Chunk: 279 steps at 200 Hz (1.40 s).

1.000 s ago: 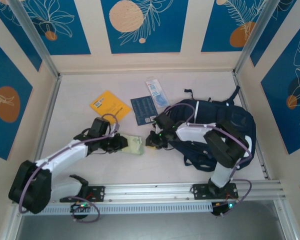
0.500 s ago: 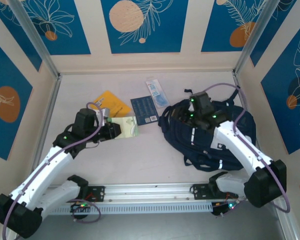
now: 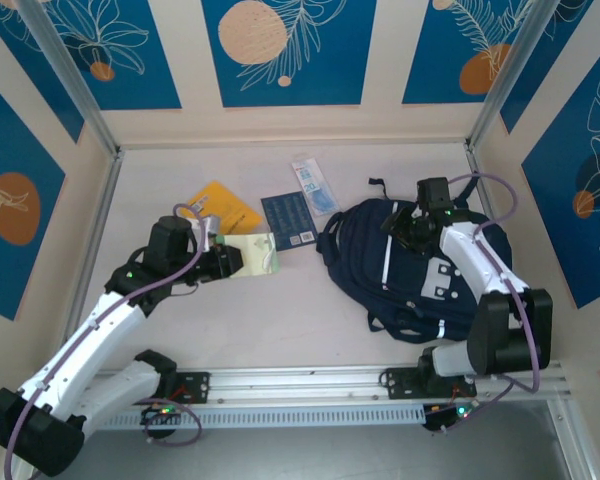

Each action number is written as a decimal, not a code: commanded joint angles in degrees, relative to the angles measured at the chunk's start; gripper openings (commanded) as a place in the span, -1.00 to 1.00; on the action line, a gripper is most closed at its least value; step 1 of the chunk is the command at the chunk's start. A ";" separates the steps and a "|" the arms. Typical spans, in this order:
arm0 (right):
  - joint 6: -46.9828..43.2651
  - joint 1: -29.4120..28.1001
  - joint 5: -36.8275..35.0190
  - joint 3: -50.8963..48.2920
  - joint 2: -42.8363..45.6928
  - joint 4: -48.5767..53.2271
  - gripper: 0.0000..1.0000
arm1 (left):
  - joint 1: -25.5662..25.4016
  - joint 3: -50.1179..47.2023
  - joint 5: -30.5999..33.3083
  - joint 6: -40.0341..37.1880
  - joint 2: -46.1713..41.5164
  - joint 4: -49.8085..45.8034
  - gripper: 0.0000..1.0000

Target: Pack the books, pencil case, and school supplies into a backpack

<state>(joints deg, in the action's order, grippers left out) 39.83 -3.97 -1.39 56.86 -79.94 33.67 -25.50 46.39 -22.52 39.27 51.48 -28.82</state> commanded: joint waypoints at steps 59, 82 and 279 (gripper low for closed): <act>-6.90 -1.30 12.63 1.23 -0.44 -0.91 -1.00 | 0.45 0.36 -1.76 -2.45 0.09 1.18 -1.00; -8.24 -1.31 12.72 1.70 4.10 1.36 -1.00 | 0.46 1.34 -1.38 -2.53 1.10 0.81 -1.00; -8.28 4.50 48.06 2.42 24.04 0.03 -1.00 | -10.59 9.32 -16.04 10.79 37.85 44.11 -1.00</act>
<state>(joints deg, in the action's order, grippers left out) 32.05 1.08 39.48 55.27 -57.21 36.03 -32.67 54.74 -33.26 45.63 86.94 0.12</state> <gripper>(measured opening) 0.049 0.204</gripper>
